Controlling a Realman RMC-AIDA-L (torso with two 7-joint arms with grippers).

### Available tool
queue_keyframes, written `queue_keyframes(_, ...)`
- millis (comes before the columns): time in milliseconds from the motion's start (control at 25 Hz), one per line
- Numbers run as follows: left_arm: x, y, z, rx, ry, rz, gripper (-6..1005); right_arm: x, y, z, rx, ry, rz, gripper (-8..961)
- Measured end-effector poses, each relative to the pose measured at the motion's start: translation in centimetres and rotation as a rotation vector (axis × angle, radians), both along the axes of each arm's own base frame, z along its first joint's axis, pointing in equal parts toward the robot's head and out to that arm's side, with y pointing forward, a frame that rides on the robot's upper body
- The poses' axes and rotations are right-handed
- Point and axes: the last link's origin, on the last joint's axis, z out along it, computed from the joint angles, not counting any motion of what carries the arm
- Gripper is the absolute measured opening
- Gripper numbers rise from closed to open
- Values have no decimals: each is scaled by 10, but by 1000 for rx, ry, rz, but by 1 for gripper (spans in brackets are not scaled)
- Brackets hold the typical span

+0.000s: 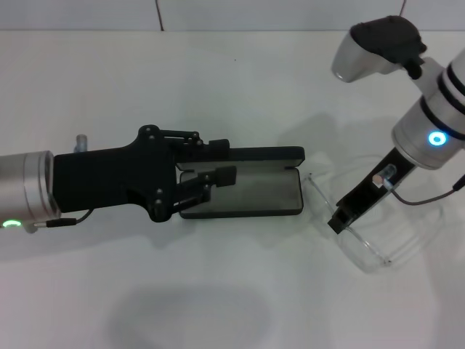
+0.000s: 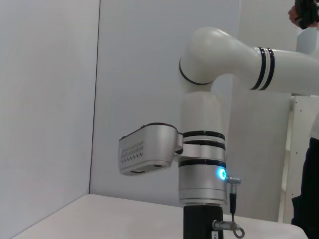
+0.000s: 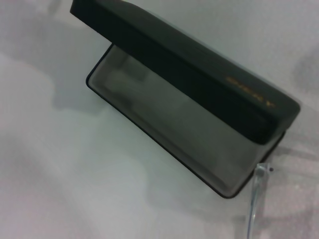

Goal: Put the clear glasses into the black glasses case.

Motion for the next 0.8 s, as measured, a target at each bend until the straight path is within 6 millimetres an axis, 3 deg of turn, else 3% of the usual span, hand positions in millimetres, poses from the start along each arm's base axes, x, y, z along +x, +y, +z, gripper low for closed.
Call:
queue_keyframes(160, -1, 0, 0, 1, -2, 3, 344, 5, -4, 6, 11, 9, 7, 101)
queue_keyframes(520, -1, -1, 0, 0, -4, 5, 347, 10, -11, 28, 73, 7, 57, 77)
queue_keyframes(800, 1, 0, 2, 0, -23, 15, 349, 7, -14, 78, 193, 80, 156, 73)
